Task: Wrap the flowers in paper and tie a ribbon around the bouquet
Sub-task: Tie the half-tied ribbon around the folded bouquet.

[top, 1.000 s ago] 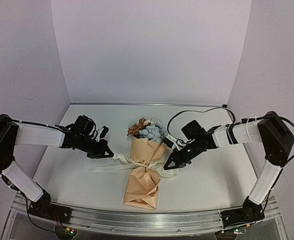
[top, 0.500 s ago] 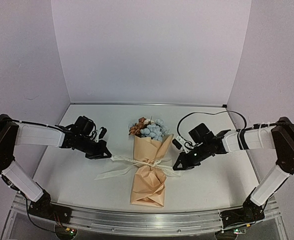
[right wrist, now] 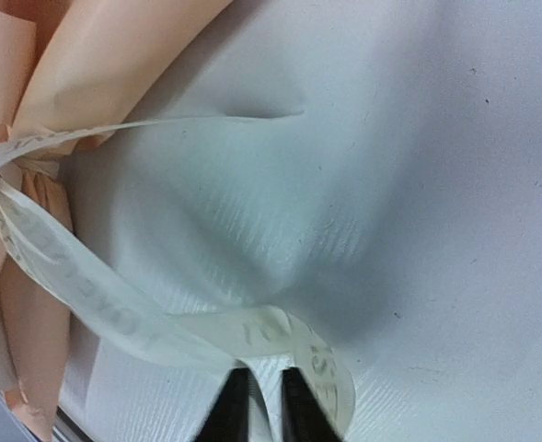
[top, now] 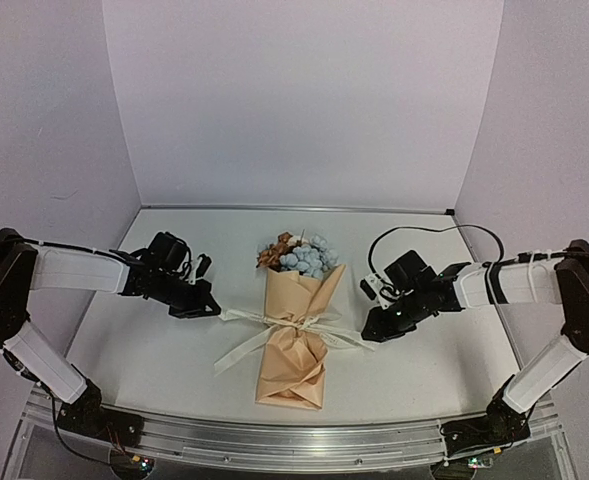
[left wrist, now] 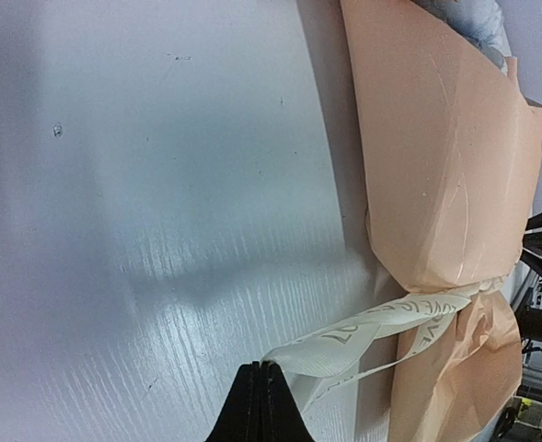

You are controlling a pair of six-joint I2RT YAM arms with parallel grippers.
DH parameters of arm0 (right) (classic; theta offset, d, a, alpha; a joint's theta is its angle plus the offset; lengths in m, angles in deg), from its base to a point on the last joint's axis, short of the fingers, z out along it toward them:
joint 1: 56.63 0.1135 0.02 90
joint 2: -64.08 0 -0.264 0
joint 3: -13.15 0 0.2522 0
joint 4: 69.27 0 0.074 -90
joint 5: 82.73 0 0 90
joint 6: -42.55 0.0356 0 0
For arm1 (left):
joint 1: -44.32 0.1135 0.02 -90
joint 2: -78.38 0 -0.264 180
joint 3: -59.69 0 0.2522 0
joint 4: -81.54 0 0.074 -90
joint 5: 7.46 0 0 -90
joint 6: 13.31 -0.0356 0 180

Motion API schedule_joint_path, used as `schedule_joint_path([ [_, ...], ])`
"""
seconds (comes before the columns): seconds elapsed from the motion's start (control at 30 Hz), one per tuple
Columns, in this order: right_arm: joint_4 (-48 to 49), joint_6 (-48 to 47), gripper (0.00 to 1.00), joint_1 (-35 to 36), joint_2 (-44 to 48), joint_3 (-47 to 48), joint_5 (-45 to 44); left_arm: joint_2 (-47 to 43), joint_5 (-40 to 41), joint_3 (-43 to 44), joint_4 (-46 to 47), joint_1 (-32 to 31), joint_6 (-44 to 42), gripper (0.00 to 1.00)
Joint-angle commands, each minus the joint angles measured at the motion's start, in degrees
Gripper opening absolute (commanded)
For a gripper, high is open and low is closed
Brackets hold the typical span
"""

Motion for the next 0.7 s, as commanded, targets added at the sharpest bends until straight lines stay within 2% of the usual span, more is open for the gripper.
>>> schedule_joint_path([
  [0.0,-1.2,-2.5,0.36,0.5,3.5,0.8,-0.2,1.4,-2.3,1.0,1.4,0.6,-0.9,0.00],
  [0.1,1.8,-9.8,0.54,3.0,4.7,-0.8,-0.6,1.9,-3.7,1.4,2.4,0.6,-1.1,0.00],
  [0.23,5.4,-22.5,0.66,6.8,3.8,-1.4,-2.5,2.8,-4.8,2.1,2.6,0.6,-1.5,0.00],
  [0.43,6.7,-32.6,0.70,9.5,0.0,0.6,-5.2,2.9,-5.0,2.9,2.4,0.6,-1.8,0.00],
  [0.67,10.2,-36.2,0.71,12.4,-6.7,3.6,-12.2,2.8,-5.0,2.8,2.5,0.6,-1.7,0.00],
])
